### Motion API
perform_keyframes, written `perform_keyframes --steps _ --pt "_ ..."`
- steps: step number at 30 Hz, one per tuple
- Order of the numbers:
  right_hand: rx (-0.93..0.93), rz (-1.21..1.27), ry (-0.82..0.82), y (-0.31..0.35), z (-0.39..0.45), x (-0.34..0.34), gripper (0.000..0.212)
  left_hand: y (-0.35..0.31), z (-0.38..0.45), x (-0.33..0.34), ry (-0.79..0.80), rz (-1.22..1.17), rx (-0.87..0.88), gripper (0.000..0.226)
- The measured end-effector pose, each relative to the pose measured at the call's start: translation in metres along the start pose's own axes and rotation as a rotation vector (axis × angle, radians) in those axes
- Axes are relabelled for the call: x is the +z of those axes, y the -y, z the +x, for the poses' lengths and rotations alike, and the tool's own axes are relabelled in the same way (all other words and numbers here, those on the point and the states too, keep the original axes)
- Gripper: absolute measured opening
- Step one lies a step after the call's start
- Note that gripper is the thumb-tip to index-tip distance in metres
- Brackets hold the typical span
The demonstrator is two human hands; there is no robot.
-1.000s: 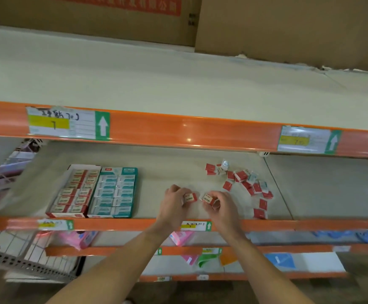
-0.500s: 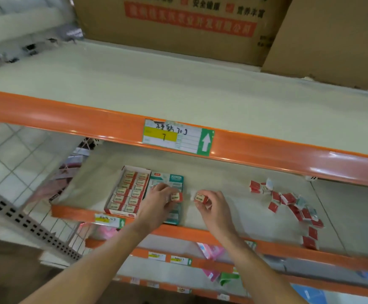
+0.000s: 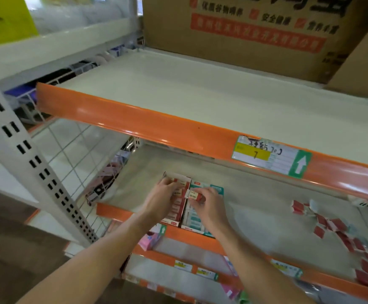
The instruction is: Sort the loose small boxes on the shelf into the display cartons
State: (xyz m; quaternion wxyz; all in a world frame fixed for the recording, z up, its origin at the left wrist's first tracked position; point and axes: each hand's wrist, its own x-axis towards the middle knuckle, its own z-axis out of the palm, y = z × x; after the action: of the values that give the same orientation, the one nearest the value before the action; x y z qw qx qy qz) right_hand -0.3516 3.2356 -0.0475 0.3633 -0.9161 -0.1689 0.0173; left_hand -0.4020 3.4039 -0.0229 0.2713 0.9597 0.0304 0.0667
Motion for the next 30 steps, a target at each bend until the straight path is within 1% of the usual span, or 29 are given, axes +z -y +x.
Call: perform_keyframes --steps 3,6,13,17,24,26,30 --pt "0.005 -0.044 0.027 0.014 0.013 0.009 0.034 0.015 0.008 -0.010 0.022 0.064 0.003 0.042" --pt "0.019 -0.105 0.068 0.023 0.024 0.014 0.036 0.023 0.013 -0.014 0.046 0.070 -0.020 0.045" --pt "0.047 -0.191 0.101 0.031 0.036 0.028 0.037 0.039 0.026 -0.014 0.068 0.139 0.022 0.039" --pt "0.038 -0.191 0.126 0.031 0.035 0.033 0.037 0.048 0.033 -0.013 0.090 0.170 0.035 0.038" --pt "0.031 -0.206 0.197 0.030 0.039 0.032 0.033 0.062 0.039 -0.008 0.178 0.173 -0.004 0.023" --pt "0.024 -0.218 0.216 0.029 0.040 0.032 0.029 0.066 0.039 -0.006 0.200 0.154 -0.005 0.024" --pt "0.005 -0.257 0.201 0.029 0.039 0.034 0.028 0.070 0.038 -0.007 0.190 0.112 0.010 0.025"
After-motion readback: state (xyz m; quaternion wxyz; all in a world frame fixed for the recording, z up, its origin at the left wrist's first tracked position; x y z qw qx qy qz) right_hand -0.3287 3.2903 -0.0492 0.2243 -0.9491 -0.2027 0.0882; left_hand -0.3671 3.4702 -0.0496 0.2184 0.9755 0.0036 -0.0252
